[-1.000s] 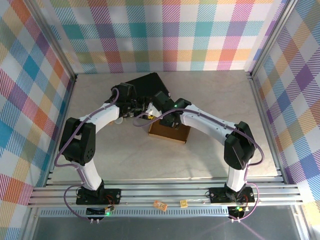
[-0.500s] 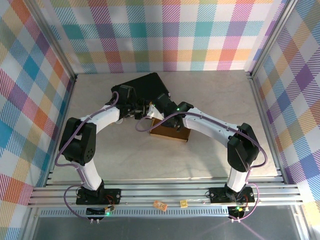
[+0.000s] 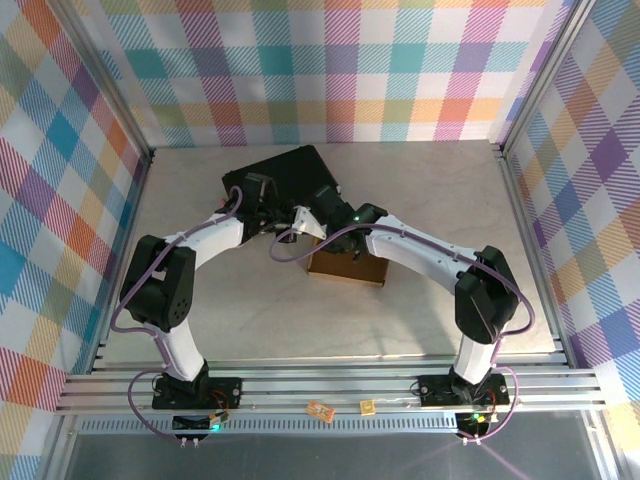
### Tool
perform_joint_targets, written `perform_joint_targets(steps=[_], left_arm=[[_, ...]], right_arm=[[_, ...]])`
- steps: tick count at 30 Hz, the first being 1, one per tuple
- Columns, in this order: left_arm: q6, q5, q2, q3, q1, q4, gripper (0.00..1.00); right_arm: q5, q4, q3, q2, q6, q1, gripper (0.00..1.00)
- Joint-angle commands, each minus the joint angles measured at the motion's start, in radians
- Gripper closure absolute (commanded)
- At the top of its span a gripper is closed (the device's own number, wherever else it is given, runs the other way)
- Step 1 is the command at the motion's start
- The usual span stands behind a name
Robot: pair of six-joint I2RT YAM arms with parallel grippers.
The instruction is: Fold the paper box
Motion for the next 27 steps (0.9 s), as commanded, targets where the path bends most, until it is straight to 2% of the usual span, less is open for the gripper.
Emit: perform_joint_targets(steps=[1,4,8,14,16,18,20,24,27], left_arm=[[0.007,0.066,-0.001,0.006,-0.023,0.033,1.0],[0.026,0.064,-0.002,0.007,-0.021,0.018,1.0],[0.07,0.06,-0.001,0.023,-0.014,-0.026,1.0],[0.116,0.056,0.005,0.051,-0.01,-0.07,1.0],[0.155,0.056,0.01,0.06,-0.01,-0.081,1.0],[0.176,0.057,0.015,0.078,-0.01,-0.103,1.0],[0.196,0.057,0.019,0.096,-0.009,-0.127,1.0],[0.219,0.053,0.027,0.118,-0.009,-0.158,1.0],[0.232,0.047,0.025,0.125,-0.01,-0.179,1.0]], right_arm=[[-0.144,0.004,0.036,-0.028,0.062,0.009,0.81],[-0.156,-0.031,0.045,-0.037,0.115,-0.01,0.73],[-0.141,-0.059,0.067,-0.097,0.237,-0.045,0.55],[-0.17,-0.154,0.113,-0.299,0.625,-0.177,0.26],[-0.165,-0.192,0.115,-0.359,0.762,-0.251,0.17],[-0.192,-0.261,0.123,-0.396,0.925,-0.376,0.15],[-0.318,-0.335,0.137,-0.391,1.078,-0.529,0.15],[-0.68,-0.438,0.147,-0.276,1.325,-0.785,0.17],[-0.916,-0.478,0.14,-0.166,1.444,-0.866,0.23]])
